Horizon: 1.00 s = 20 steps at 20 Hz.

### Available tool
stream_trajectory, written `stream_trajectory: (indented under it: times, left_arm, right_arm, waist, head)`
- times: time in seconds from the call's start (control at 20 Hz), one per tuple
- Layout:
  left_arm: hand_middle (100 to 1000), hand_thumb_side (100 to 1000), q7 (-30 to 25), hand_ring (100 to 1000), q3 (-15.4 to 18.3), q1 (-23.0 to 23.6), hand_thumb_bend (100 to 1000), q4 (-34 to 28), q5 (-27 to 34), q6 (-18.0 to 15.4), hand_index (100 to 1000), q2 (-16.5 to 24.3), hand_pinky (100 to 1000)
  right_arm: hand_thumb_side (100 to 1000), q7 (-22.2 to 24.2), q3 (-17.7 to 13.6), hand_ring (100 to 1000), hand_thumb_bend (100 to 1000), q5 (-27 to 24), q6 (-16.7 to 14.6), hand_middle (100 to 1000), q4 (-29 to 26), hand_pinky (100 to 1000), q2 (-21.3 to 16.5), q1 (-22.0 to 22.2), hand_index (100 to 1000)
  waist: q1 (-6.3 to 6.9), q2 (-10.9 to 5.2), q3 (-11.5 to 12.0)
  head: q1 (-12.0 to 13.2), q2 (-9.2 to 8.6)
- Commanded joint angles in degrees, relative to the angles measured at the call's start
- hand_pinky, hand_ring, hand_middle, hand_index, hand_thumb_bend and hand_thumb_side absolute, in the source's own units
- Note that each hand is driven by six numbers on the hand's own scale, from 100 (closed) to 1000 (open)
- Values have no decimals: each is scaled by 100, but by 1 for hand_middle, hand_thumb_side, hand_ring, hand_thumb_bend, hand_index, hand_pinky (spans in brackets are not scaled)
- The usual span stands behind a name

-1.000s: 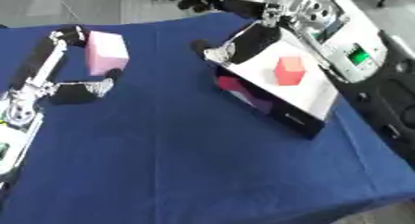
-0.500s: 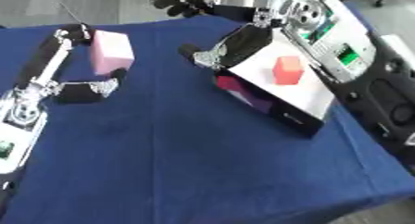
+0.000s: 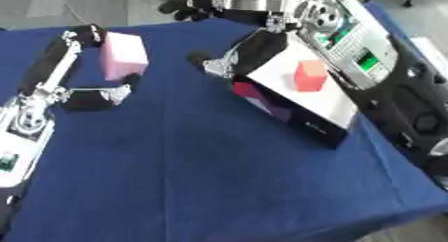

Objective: Pick up the objects with one hand, pass them to the other hand, and then place them into the box on the other side of the table.

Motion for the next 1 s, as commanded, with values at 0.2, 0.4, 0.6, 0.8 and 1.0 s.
stream_trajectory:
  times: [0.2,0.4,0.6,0.8,1.0]
  left_arm:
    - [659,269,-23,694,-40,-171,100,-42,-75,-40,539,-84,780]
    - [658,250,-34,694,-66,-200,100,-24,-134,-64,539,-153,777]
    - [658,232,-28,693,-92,-231,100,-1,-224,-69,539,-230,775]
    - [658,220,-10,693,-110,-260,100,8,-317,-64,540,-312,774]
    - [655,213,39,690,-122,-284,100,18,-426,-9,540,-389,771]
  right_arm:
    - [276,-71,-21,1000,100,103,91,1000,9,1000,-44,-122,1000]
    - [265,-100,-2,1000,100,186,124,1000,31,1000,-23,-144,1000]
    - [267,-106,27,1000,100,307,136,1000,89,999,0,-154,1000]
    - [262,-145,36,1000,100,400,138,1000,100,1000,-27,-119,1000]
    - [280,-130,77,1000,100,510,168,1000,110,1000,-11,-114,1000]
  waist:
    - [-11,13,9]
    - [-12,24,22]
    - [-16,35,51]
    - [-22,42,83]
    - [-30,56,123]
  head:
    - [-53,32]
    - [-95,32]
    - [-132,32]
    - [-189,32]
    - [-253,32]
